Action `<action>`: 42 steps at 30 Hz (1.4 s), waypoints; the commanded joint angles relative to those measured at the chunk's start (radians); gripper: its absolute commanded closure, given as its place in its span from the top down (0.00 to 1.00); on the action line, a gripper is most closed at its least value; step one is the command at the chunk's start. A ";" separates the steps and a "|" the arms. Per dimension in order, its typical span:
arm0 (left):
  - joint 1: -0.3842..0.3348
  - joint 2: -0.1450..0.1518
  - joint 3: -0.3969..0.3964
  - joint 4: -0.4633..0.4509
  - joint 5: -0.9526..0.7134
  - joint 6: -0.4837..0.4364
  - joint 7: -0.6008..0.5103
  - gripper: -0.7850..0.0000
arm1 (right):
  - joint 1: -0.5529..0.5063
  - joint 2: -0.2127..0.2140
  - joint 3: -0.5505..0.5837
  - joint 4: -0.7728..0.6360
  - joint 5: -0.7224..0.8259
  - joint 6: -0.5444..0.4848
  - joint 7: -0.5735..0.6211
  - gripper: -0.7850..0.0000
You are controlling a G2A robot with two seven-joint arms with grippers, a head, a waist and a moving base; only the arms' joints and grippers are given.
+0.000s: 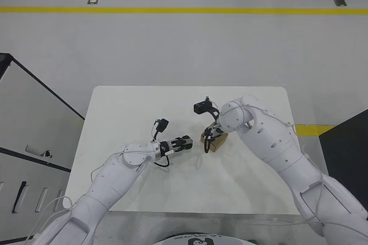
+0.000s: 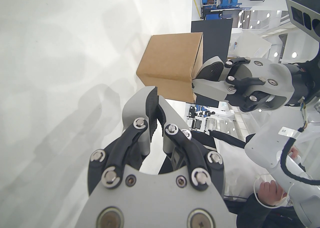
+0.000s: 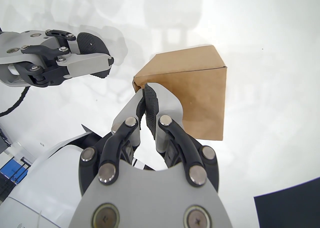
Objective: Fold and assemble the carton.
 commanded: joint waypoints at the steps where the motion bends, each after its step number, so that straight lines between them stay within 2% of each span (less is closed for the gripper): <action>1: 0.000 0.000 0.000 0.000 0.000 0.000 0.000 0.00 | 0.000 0.000 0.002 0.002 0.004 0.001 -0.003 0.00; 10: 0.000 0.000 0.000 0.000 0.000 0.000 0.000 0.00 | -0.019 0.012 0.082 -0.003 0.104 0.009 -0.019 0.00; 20: 0.000 0.000 0.000 0.000 0.000 0.000 0.000 0.00 | -0.092 0.045 0.260 0.015 0.309 0.011 -0.077 0.00; 25: 0.000 0.000 0.000 0.000 0.000 0.000 0.000 0.00 | -0.141 0.066 0.377 0.036 0.459 -0.037 -0.090 0.02; 27: 0.000 0.000 0.000 0.000 0.000 0.000 0.000 0.00 | -0.161 0.075 0.427 0.042 0.529 -0.071 -0.081 0.11; 28: 0.000 0.000 0.000 0.000 0.000 0.000 0.000 0.00 | -0.174 0.079 0.451 0.042 0.573 -0.098 -0.071 0.21; 29: 0.000 0.000 0.000 0.000 0.000 0.000 0.000 0.00 | -0.185 0.084 0.474 0.043 0.611 -0.124 -0.059 0.41; 30: 0.000 0.000 0.000 0.000 0.000 0.000 0.000 0.00 | -0.196 0.087 0.493 0.038 0.662 -0.160 -0.035 0.94; 31: 0.000 0.000 0.000 0.000 0.000 0.000 0.000 0.00 | -0.206 0.089 0.510 0.037 0.718 -0.193 -0.006 1.00; 32: 0.000 0.000 0.000 0.000 0.000 0.000 0.000 0.00 | -0.208 0.090 0.515 0.038 0.735 -0.199 0.002 1.00; 33: 0.000 0.000 0.000 0.000 0.000 0.000 0.000 0.07 | -0.208 0.090 0.515 0.038 0.735 -0.199 0.002 1.00; 34: 0.000 0.000 0.000 0.000 0.000 0.000 0.000 0.35 | -0.208 0.090 0.515 0.038 0.735 -0.199 0.002 1.00; 35: 0.000 0.000 0.000 0.000 0.000 0.000 0.000 0.44 | -0.208 0.090 0.515 0.038 0.735 -0.199 0.002 1.00; 39: 0.000 0.000 0.000 0.000 0.000 0.000 0.000 0.44 | -0.208 0.090 0.515 0.038 0.735 -0.199 0.002 1.00; 40: 0.000 0.000 0.000 0.000 0.000 0.000 0.000 1.00 | -0.208 0.090 0.515 0.038 0.735 -0.199 0.002 1.00; 42: 0.007 0.001 -0.001 -0.021 0.012 -0.002 0.017 1.00 | -0.221 0.092 0.527 0.040 0.745 -0.201 -0.031 1.00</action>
